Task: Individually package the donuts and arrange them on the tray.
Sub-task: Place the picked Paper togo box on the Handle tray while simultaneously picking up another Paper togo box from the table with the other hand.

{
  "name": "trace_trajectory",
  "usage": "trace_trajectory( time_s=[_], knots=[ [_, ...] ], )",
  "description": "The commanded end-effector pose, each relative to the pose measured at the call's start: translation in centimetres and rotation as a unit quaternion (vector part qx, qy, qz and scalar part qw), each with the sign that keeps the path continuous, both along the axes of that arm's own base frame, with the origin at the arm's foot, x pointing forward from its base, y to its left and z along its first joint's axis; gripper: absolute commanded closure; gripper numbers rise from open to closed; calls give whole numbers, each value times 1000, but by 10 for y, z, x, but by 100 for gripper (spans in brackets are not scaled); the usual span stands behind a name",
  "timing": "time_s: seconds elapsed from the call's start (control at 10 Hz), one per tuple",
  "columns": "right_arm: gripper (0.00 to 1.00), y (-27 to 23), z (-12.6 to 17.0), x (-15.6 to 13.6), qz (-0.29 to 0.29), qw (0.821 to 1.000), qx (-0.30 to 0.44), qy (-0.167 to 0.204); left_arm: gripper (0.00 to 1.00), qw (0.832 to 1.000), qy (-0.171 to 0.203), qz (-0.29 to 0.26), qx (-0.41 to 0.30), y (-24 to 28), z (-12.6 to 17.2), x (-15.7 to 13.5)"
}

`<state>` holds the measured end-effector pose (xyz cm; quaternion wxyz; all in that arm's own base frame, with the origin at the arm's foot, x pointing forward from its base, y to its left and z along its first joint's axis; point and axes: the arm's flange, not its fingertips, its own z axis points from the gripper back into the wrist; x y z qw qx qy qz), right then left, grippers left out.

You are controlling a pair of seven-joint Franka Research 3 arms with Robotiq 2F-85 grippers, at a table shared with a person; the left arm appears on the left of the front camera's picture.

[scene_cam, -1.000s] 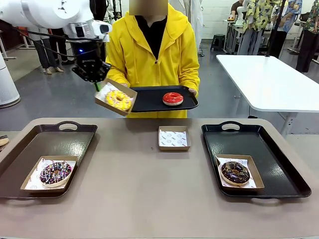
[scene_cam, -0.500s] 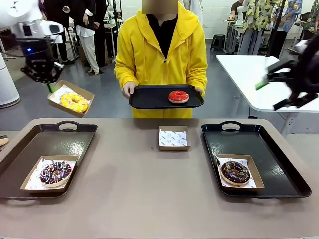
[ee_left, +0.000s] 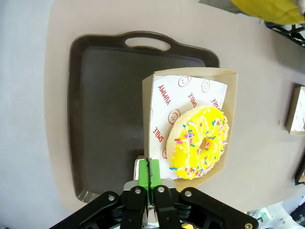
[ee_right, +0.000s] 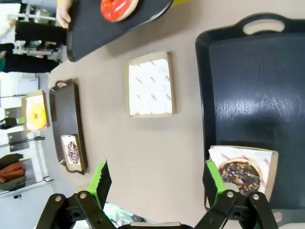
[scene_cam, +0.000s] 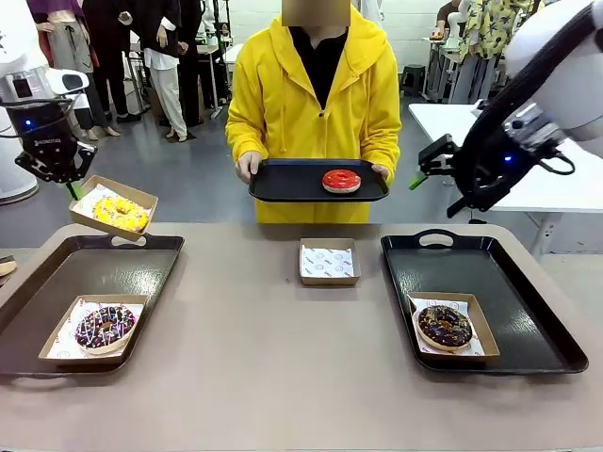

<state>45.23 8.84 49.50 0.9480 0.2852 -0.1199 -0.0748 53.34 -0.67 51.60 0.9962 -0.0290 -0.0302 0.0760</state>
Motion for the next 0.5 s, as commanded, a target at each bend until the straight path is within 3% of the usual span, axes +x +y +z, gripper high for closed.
trace_trajectory(
  time_s=[0.0, 0.4],
  knots=[
    [0, 7, 1, 1, 5, 1000, 8, 5, 99, 1000, -7, -8, -12, 1, -6, -1],
    [0, 0, 0, 0, 0, 1000, 0, 0, 99, 1000, 0, 0, 0, 0, 0, 0]
  ],
)
